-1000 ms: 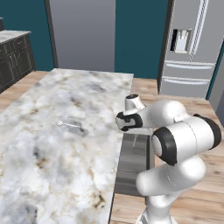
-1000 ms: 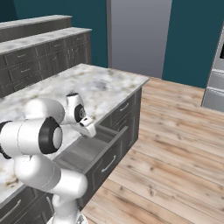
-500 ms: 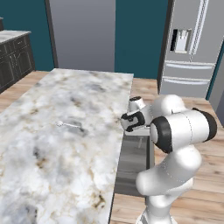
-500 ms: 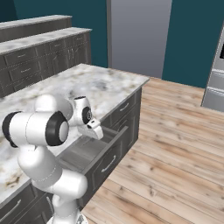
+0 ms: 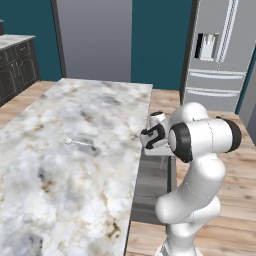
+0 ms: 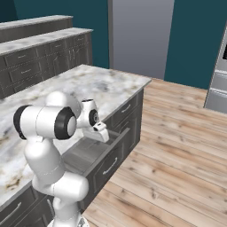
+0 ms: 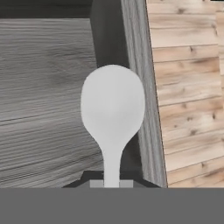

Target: Organize the utensils by type. Pick up the wooden spoons from the counter and place them in the open cabinet. Then pick up the metallic utensils from the counter and place them in the open drawer.

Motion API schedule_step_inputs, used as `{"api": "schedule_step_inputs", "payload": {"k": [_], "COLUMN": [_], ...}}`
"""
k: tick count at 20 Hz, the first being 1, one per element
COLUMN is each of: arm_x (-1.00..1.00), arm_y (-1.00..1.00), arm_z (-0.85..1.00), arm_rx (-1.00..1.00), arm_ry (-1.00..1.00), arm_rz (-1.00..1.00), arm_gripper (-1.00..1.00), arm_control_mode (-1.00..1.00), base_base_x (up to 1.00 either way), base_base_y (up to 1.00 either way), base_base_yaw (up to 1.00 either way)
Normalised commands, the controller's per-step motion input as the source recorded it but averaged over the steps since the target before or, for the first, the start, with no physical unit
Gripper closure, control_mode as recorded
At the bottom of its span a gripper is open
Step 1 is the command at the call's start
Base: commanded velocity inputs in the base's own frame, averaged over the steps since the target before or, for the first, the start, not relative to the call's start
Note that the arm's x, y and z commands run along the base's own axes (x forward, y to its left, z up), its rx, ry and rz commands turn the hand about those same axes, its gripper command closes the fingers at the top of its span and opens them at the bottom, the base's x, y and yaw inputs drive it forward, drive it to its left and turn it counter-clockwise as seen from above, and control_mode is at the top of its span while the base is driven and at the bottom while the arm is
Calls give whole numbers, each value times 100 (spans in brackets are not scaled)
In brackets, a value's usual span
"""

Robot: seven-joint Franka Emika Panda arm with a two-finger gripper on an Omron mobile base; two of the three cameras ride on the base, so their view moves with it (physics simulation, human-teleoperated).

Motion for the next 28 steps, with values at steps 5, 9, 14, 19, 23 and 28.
{"api": "schedule_step_inputs", "payload": {"k": [5, 9, 14, 19, 23, 28], "arm_x": [10, 6, 1, 8, 11, 9], "arm_y": [-6, -10, -13, -5, 0, 0], "arm_z": [-23, -22, -19, -16, -9, -14], "arm_rx": [11, 14, 14, 11, 7, 1], "arm_ry": [0, 0, 0, -1, -2, -3], "arm_rz": [0, 0, 0, 0, 0, 0], "arm_gripper": [100, 100, 100, 100, 100, 100], "arm_control_mode": [-100, -100, -100, -100, -100, -100], "base_base_x": [0, 0, 0, 0, 0, 0], "base_base_y": [0, 0, 0, 0, 0, 0], "base_base_yaw": [0, 0, 0, 0, 0, 0]}}
